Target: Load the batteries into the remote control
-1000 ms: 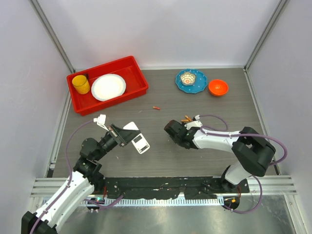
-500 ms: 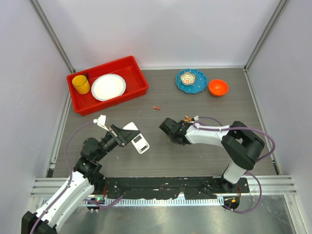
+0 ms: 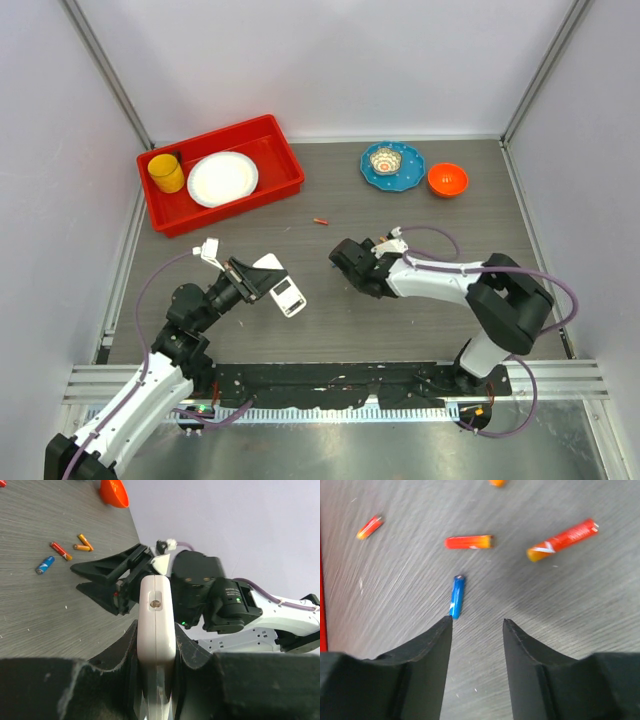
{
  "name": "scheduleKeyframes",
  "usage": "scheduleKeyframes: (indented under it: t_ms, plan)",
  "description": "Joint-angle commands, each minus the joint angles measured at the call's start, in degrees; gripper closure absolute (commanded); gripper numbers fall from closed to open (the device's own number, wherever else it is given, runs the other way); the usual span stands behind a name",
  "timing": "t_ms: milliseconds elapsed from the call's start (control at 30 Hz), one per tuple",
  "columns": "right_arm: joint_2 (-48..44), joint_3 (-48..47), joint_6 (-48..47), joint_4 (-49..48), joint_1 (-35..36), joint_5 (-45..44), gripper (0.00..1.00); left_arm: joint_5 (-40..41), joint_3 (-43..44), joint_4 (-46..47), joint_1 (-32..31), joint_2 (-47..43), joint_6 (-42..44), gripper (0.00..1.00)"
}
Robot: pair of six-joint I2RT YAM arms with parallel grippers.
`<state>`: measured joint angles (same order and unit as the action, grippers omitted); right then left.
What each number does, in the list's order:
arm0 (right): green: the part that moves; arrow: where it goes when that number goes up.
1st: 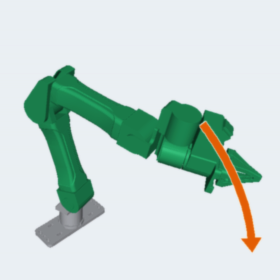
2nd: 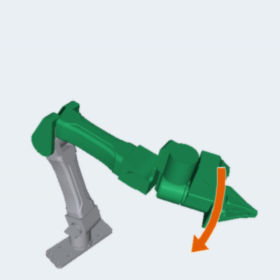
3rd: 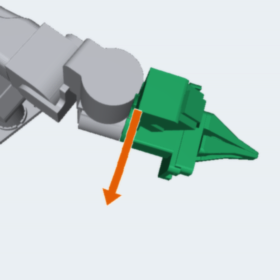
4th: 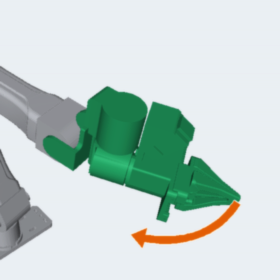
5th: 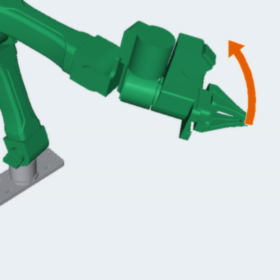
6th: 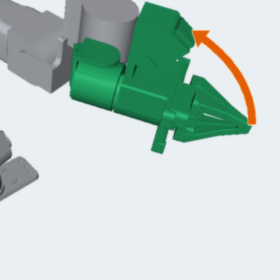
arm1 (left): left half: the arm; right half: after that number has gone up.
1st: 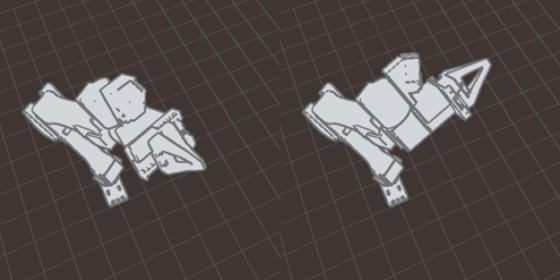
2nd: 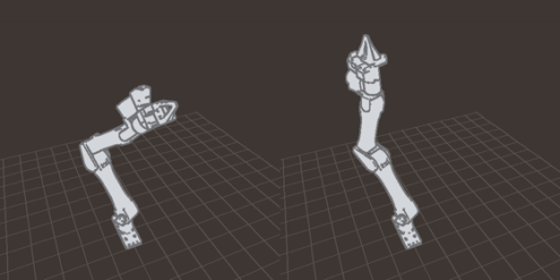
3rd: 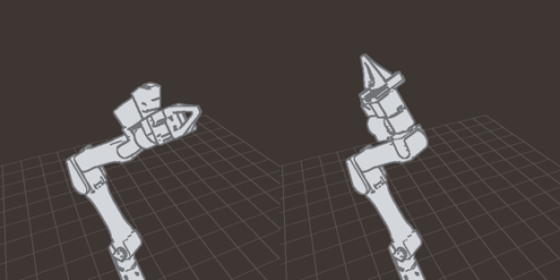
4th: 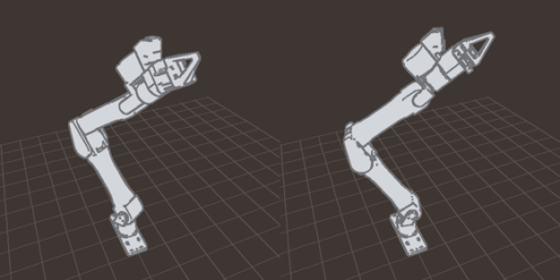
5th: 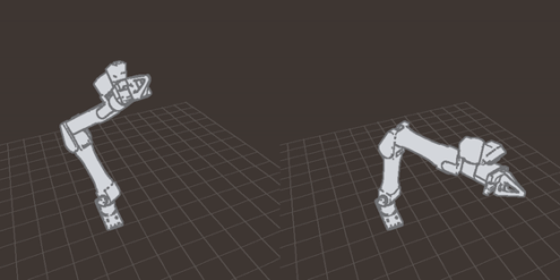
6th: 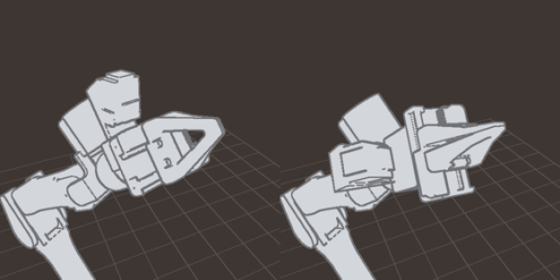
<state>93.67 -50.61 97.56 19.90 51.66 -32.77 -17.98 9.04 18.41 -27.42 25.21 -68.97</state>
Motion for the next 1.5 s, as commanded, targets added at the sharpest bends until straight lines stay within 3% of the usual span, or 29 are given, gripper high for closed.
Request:
scheduleKeyframes:
  t_ms: [0,33,100,133,167,233,300,500,567,633,1467]
  plan:
    - [-9.1,2.78,-28.49,-11.61,-0.15,-0.56,0.48,0.22,0.02,1.71,-0.18,-0.6,-0.29,1.0]
    - [-10.16,3.58,-42.31,-18.69,-0.42,1.99,0.46,0.22,0.01,1.71,-0.27,-0.78,-0.2,1.0]
    - [-10.61,3.77,-55.23,-23.49,-1.9,11.02,0.42,0.22,-0.07,1.8,-0.18,-0.69,0.06,1.0]
    - [-9.92,2.72,-59.98,-23.07,-3.74,19.68,0.4,0.05,0.01,1.8,-0.18,-0.69,0.15,1.0]
    - [-7.04,0.97,-67.6,-20.28,-4.37,21.24,0.39,-0.21,0.1,1.89,-0.18,-0.69,0.5,1.0]
    - [-3.51,-5.44,-74.14,-9.51,-5.07,23.54,0.38,-0.57,0.45,1.63,-0.18,-0.52,0.85,1.0]
    - [0.0,-8.88,-79.96,-5.76,-4.9,23.28,0.38,-0.74,0.8,1.45,-0.18,-0.25,1.29,1.0]
    - [2.74,-11.52,-87.17,-7.51,-4.99,23.46,0.36,-1.44,1.59,1.62,-0.18,1.24,1.82,1.0]
    - [4.85,-13.19,-88.5,-6.55,-5.08,23.55,0.25,-1.62,1.95,1.1,-0.18,1.86,1.91,1.0]
    - [6.26,-14.25,-89.2,-6.8,-5.25,24.07,0.23,-1.89,2.21,0.92,-0.27,1.95,2.08,1.0]
    - [12.59,-15.75,-89.74,-11.02,-9.47,28.55,0.26,-0.74,0.98,2.41,-0.18,4.14,2.26,1.0]
